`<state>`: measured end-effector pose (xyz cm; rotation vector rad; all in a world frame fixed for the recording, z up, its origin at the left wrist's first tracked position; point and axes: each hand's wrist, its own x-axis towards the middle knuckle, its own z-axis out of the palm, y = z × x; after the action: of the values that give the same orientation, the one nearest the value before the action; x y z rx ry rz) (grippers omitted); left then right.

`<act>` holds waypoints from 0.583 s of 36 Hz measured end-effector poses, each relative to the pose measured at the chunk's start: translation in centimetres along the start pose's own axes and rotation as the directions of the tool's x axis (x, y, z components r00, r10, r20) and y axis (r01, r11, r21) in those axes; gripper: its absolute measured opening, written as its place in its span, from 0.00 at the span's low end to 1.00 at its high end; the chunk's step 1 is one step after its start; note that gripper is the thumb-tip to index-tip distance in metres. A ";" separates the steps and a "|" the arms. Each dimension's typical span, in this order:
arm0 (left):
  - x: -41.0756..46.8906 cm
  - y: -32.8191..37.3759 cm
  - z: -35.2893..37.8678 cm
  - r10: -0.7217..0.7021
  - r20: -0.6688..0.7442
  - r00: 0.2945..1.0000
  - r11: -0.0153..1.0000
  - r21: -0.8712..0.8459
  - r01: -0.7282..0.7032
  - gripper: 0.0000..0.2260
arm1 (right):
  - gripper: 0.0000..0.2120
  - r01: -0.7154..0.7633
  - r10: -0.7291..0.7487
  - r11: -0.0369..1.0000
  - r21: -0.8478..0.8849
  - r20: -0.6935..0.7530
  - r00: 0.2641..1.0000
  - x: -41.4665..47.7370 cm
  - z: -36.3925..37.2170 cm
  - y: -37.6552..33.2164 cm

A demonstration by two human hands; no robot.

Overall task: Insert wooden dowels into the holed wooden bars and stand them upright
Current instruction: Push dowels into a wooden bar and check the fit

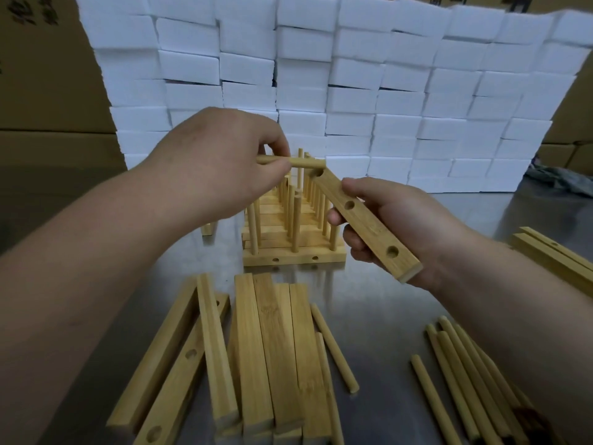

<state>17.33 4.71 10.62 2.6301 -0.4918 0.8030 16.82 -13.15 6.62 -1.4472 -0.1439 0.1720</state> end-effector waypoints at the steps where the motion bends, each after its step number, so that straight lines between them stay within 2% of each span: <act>1: 0.0 0.0 0.0 0.004 0.009 1.000 1.000 -0.001 -0.004 0.03 | 0.11 0.008 -0.008 1.000 -0.011 -0.004 1.000 0.0 0.0 0.0; 12: 0.1 -0.3 0.3 0.052 0.000 0.999 0.998 -0.028 -0.052 0.05 | 0.13 0.106 -0.106 0.989 -0.105 0.009 0.994 -0.1 0.3 -0.2; 21: 0.2 -0.3 0.5 0.146 -0.029 0.989 0.984 0.104 -0.143 0.12 | 0.13 0.138 -0.136 0.987 -0.085 0.028 0.990 -0.2 0.4 -0.4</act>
<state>17.88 4.75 10.27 2.6912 -0.6543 0.9426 16.56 -12.86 7.05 -1.5168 -0.2714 0.0704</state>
